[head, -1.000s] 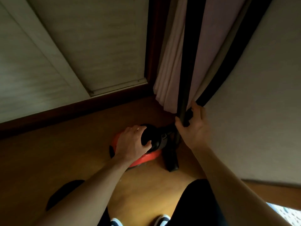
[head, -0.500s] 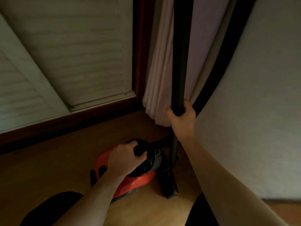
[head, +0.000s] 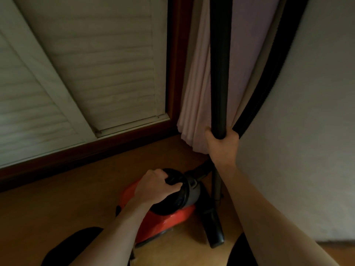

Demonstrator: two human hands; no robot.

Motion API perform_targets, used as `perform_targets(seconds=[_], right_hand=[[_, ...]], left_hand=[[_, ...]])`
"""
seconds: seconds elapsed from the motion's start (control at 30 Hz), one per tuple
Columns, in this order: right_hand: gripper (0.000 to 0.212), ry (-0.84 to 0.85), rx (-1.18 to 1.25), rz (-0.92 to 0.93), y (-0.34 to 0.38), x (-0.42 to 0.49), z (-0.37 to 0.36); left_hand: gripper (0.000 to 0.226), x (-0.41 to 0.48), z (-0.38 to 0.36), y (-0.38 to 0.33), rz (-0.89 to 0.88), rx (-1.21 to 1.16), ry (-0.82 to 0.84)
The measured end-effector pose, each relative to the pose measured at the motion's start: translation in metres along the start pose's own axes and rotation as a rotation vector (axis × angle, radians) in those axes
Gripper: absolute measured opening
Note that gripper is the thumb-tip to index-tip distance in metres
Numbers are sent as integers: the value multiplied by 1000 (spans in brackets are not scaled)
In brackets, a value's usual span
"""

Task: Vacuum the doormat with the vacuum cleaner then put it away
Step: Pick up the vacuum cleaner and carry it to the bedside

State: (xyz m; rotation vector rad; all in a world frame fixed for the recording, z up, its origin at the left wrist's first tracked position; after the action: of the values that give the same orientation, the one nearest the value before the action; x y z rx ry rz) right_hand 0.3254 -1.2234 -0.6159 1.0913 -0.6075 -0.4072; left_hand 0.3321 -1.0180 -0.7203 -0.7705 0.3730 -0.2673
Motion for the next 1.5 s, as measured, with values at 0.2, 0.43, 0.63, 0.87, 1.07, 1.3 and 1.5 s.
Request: perform_targets(seconds=[0.2,0.43,0.63,0.87,1.07,1.3,1.5], right_hand=[[52,48,2,53,25,-5,1],[51,123,38,95,69,9,-5],[43,153,11,130,155,13,24],[43,215,78,32,306,37,64],[38,227,50,-34,448,57,106],[23,277,16,-37,594,55,152],[24,335,36,15,672,23,158]], left_hand=[[54,-8,14,-3,-49,-114,58],[51,-11,48,-26,-19,-144,49],[43,-39,113,-92,-1,-215,21],[38,-93,231,-208,53,-303,-15],[35,-158,341,-312,63,-243,-2],[36,-242,455,-410,87,-162,-32],[33,-303,516,-426,126,-190,-242]])
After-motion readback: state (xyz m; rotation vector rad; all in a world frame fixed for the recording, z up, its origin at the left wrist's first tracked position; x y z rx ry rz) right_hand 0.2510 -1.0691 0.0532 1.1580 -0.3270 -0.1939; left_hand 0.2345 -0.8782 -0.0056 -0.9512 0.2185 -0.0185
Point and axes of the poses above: each hand's wrist, its own x-axis towards the middle knuckle, its own z-axis out of the back of the hand, y = z × x, the point moved 5 cm from there along x, towards the middle knuckle, and after that the axes turned 5 degrees about -x, right-handed, at the moved point
